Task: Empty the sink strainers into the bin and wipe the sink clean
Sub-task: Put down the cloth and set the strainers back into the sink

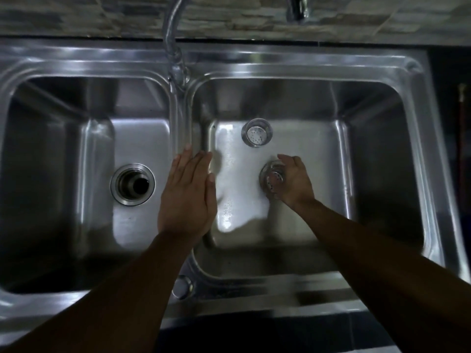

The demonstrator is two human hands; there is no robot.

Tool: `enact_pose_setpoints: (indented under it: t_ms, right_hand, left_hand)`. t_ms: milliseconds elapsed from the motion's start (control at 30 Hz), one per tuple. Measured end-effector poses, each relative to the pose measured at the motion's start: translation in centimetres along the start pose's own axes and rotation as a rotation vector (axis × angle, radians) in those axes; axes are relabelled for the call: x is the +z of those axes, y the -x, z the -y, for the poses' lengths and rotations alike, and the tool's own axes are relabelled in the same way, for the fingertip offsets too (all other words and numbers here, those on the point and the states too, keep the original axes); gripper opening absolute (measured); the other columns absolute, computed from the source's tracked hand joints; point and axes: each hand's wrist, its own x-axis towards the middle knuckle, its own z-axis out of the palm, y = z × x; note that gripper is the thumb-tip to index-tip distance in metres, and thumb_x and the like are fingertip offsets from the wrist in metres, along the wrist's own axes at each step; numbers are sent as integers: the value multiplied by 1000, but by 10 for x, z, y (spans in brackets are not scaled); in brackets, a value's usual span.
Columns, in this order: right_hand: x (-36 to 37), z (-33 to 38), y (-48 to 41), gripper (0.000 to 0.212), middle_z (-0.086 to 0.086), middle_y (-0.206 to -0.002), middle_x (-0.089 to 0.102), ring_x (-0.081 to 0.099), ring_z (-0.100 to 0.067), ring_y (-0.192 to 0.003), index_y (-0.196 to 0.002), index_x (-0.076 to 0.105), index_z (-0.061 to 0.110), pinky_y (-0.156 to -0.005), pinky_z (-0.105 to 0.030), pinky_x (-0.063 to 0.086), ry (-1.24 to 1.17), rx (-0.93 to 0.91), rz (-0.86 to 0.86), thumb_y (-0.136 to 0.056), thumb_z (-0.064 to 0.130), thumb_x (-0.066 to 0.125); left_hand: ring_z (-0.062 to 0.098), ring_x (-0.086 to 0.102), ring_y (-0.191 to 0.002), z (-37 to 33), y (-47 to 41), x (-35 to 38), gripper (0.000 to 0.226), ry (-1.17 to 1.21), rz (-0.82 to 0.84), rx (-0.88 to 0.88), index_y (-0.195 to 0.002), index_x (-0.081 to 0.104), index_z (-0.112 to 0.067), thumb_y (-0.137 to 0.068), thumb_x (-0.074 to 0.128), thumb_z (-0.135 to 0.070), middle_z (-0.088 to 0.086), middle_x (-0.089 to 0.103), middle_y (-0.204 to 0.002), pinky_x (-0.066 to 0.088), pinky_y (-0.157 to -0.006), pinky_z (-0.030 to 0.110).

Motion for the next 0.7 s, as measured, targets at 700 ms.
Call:
enact_pose_setpoints:
  t_ms: [700]
  right_hand:
    - [7,37,-86,85,0,-132,48,49,-23,-119,-136,47,22,-95,-37,51,-107,-129,-12,-61,44,81]
  left_hand:
    - [20,25,-153,-2,-5,-2,49,0,90,-94,-149,45,-11,-104,35,-25,7,41,-158,21,-127,43]
